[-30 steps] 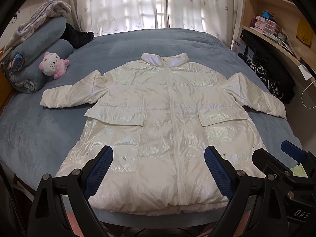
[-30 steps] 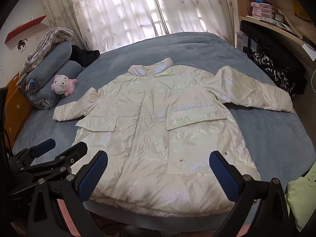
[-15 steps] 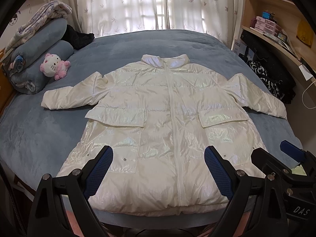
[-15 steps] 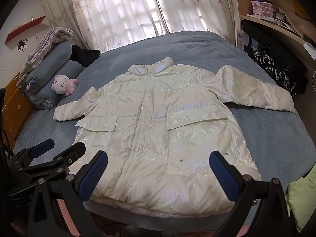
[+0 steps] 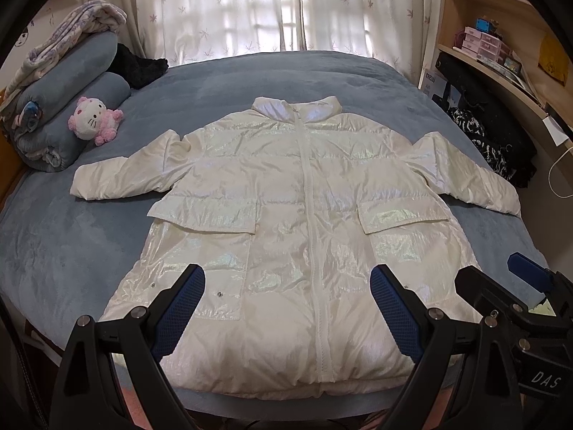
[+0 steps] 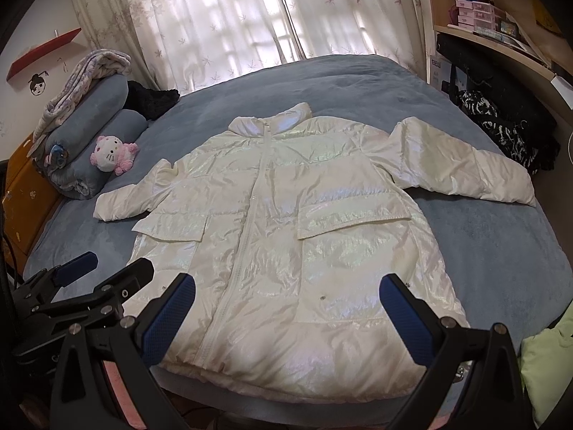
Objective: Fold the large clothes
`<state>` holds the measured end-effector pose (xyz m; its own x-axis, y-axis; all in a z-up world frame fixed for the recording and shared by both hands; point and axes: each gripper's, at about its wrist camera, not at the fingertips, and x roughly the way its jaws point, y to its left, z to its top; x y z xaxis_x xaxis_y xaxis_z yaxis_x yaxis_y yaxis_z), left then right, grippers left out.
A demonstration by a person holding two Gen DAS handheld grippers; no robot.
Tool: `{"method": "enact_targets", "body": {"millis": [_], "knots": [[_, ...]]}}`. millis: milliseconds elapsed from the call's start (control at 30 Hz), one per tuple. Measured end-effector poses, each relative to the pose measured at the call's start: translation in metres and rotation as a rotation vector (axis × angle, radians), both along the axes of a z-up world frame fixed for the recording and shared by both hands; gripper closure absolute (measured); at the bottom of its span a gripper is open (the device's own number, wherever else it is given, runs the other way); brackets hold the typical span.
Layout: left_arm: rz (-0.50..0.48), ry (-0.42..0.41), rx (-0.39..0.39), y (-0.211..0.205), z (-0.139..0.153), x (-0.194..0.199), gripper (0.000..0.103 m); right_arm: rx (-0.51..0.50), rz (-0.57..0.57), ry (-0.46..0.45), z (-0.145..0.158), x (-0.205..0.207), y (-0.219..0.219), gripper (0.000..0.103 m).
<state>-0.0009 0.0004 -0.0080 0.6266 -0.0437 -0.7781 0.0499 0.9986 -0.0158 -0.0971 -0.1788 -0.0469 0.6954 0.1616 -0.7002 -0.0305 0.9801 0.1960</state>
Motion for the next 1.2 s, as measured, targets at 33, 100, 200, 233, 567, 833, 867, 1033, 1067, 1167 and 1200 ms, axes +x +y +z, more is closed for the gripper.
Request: {"method": "enact_targets", "body": {"millis": [33, 100, 200, 233, 567, 833, 867, 1033, 1067, 1167, 1200], "knots": [[0.000, 0.000, -0.001, -0.001, 0.000, 0.001, 0.011, -0.002, -0.001, -0.001, 0.000, 0.000, -0.001, 0.000], [-0.003, 0.000, 0.000, -0.004, 0.000, 0.004, 0.011, -0.005, -0.003, 0.001, 0.001, 0.007, -0.003, 0.000], [-0.014, -0.006, 0.004, -0.009, 0.001, 0.007, 0.011, -0.006, -0.004, -0.001, 0.005, 0.013, -0.008, 0.000], [-0.019, -0.007, 0.005, -0.011, 0.001, 0.008, 0.011, -0.003, -0.004, -0.005, 0.006, 0.013, -0.010, 0.000], [-0.082, -0.057, -0.015, -0.036, 0.019, 0.040, 0.011, -0.081, -0.041, -0.070, 0.036, 0.025, -0.041, 0.000], [-0.168, -0.144, -0.043, -0.066, 0.046, 0.083, 0.011, -0.147, -0.118, -0.132, 0.065, 0.049, -0.082, 0.000], [-0.172, -0.141, -0.044, -0.069, 0.048, 0.089, 0.011, -0.159, -0.139, -0.142, 0.068, 0.053, -0.089, 0.000], [-0.178, -0.195, -0.059, -0.093, 0.055, 0.129, 0.010, -0.262, -0.290, -0.174, 0.078, 0.083, -0.134, 0.000], [-0.178, -0.220, -0.047, -0.100, 0.056, 0.138, 0.010, -0.293, -0.318, -0.176, 0.080, 0.090, -0.143, 0.000], [-0.198, -0.295, -0.039, -0.116, 0.058, 0.155, 0.010, -0.305, -0.383, -0.151, 0.074, 0.111, -0.175, 0.000], [-0.200, -0.310, -0.026, -0.125, 0.056, 0.165, 0.010, -0.253, -0.400, -0.131, 0.069, 0.120, -0.195, 0.000]]}}
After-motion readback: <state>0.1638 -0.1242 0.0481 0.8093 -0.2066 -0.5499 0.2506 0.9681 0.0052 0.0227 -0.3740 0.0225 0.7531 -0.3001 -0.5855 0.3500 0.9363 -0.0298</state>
